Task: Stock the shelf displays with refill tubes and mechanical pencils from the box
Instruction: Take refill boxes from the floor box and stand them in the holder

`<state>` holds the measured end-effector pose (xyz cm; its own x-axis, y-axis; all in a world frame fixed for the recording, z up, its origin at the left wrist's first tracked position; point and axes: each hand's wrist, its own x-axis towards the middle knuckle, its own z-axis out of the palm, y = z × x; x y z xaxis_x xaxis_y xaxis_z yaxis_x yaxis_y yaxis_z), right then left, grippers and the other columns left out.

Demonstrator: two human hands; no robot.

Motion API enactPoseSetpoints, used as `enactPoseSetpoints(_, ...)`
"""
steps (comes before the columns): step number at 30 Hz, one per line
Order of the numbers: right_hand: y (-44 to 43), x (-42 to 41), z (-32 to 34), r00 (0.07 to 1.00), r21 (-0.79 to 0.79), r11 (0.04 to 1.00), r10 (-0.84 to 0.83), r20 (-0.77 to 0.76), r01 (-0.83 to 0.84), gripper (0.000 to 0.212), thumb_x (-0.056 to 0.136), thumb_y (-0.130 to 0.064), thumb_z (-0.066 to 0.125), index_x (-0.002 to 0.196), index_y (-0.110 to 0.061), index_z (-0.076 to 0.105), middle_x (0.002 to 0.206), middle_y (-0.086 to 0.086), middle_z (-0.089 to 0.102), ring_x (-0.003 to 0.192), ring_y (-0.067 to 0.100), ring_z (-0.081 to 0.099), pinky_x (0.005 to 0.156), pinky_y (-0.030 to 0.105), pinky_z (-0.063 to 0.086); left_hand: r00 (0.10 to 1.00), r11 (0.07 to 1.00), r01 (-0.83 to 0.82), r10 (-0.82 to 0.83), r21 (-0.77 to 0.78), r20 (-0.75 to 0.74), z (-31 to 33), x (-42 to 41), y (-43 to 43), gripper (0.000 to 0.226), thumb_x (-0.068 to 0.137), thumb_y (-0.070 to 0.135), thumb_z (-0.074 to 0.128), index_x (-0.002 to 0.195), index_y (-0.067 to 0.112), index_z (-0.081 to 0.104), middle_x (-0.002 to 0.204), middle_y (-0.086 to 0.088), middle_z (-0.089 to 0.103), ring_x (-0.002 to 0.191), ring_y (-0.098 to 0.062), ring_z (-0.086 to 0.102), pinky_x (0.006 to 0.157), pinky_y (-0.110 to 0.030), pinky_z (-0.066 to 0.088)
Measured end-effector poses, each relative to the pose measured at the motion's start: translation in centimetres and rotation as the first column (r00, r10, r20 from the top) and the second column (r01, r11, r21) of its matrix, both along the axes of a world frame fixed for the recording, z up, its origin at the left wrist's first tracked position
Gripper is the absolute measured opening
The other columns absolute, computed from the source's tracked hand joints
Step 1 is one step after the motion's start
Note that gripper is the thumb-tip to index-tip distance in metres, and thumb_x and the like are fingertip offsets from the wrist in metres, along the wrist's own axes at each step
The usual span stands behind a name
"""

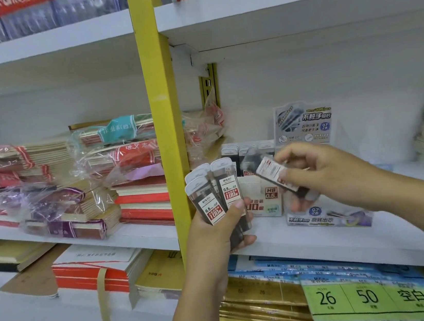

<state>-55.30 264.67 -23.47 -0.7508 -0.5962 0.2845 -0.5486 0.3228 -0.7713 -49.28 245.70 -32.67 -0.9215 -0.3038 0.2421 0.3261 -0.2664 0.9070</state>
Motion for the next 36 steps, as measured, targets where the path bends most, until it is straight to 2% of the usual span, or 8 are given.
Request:
enactPoseSetpoints(3,0.5,-0.1,-0.5,0.997,0.189,0.981,-0.035,-0.062,0.046,0.015,0.091,-0.035,0.061,0.096,-0.048,0.066,0.057,-0.01,0.065,0.037,0.008,0.051,0.039,0.018,0.039,1.0,1.0,0.0,0.0,0.004,0.006,-0.1,0.0,-0.1,0.041,0.072,0.038,0.079,0.11,0.025,0.07,0.1,-0.003,0.078,0.09,-0.022,0.075,0.061,-0.028,0.058)
enactPoseSetpoints(7,0.5,-0.4,-0.5,0.999,0.207,0.978,-0.035,-0.001,0.034,0.018,0.087,-0.036,0.067,0.098,-0.049,0.068,0.051,-0.001,0.06,0.042,0.011,0.046,0.044,0.02,0.037,0.999,0.999,-0.003,0.005,-0.039,0.052,-0.5,-0.2,0.2,0.029,0.083,0.029,0.077,0.111,0.026,0.068,0.095,-0.002,0.078,0.087,-0.02,0.076,0.06,-0.027,0.058)
enactPoseSetpoints(11,0.2,-0.6,-0.3,0.997,0.049,0.996,-0.079,-0.018,0.079,0.02,0.082,-0.024,0.075,0.092,-0.038,0.065,0.062,-0.001,0.068,0.044,0.012,0.052,0.045,0.021,0.042,0.998,0.999,-0.024,0.025,-0.029,0.053,-0.6,-0.4,0.2,0.021,0.086,0.025,0.075,0.105,0.03,0.069,0.092,0.0,0.078,0.083,-0.018,0.076,0.058,-0.025,0.057)
enactPoseSetpoints(15,0.3,-1.7,1.0,0.966,-0.084,0.982,-0.182,-0.184,0.169,0.03,0.089,-0.005,0.063,0.097,-0.034,0.065,0.069,0.001,0.07,0.056,0.01,0.061,0.064,0.029,0.05,0.997,0.999,-0.036,0.036,-0.011,0.064,-0.5,-0.6,0.0,0.015,0.086,0.024,0.075,0.1,0.027,0.071,0.091,-0.002,0.078,0.077,-0.015,0.075,0.056,-0.025,0.057)
enactPoseSetpoints(18,0.3,-3.4,2.9,0.886,-0.172,0.954,-0.294,-0.359,0.247,0.028,0.09,-0.007,0.059,0.102,-0.033,0.058,0.073,-0.003,0.069,0.062,0.01,0.063,0.068,0.032,0.052,0.997,0.999,-0.041,0.041,-0.004,0.067,-0.5,-0.7,0.0,0.017,0.087,0.024,0.074,0.103,0.027,0.069,0.09,0.001,0.079,0.078,-0.015,0.076,0.055,-0.024,0.057)
enactPoseSetpoints(24,-0.8,-6.4,4.5,0.726,0.03,0.925,-0.276,-0.63,0.378,0.029,0.087,-0.019,0.065,0.1,-0.03,0.042,0.091,0.001,0.068,0.077,0.016,0.061,0.07,0.035,0.048,0.996,0.998,-0.058,0.057,0.004,0.072,-0.5,-1.0,0.2,0.018,0.088,0.023,0.074,0.104,0.028,0.066,0.087,0.008,0.078,0.079,-0.015,0.076,0.054,-0.024,0.057)
enactPoseSetpoints(30,-2.5,-8.5,2.1,0.747,0.143,0.919,-0.2,-0.634,0.367,0.02,0.087,-0.02,0.068,0.105,-0.023,0.059,0.095,-0.003,0.066,0.084,0.012,0.061,0.074,0.033,0.05,0.996,0.999,-0.039,0.039,0.008,0.084,-0.5,-1.3,0.3,0.02,0.086,0.024,0.075,0.104,0.027,0.067,0.088,0.004,0.079,0.078,-0.016,0.076,0.055,-0.025,0.058)
enactPoseSetpoints(36,-3.1,-10.2,0.6,0.711,0.124,0.871,-0.298,-0.637,0.476,0.02,0.091,-0.027,0.063,0.109,-0.024,0.071,0.104,0.007,0.057,0.091,0.017,0.051,0.076,0.027,0.036,0.997,1.0,-0.007,0.008,-0.017,0.077,-0.5,-1.2,0.3,0.023,0.087,0.022,0.075,0.108,0.024,0.066,0.091,0.002,0.079,0.079,-0.016,0.076,0.054,-0.025,0.057)
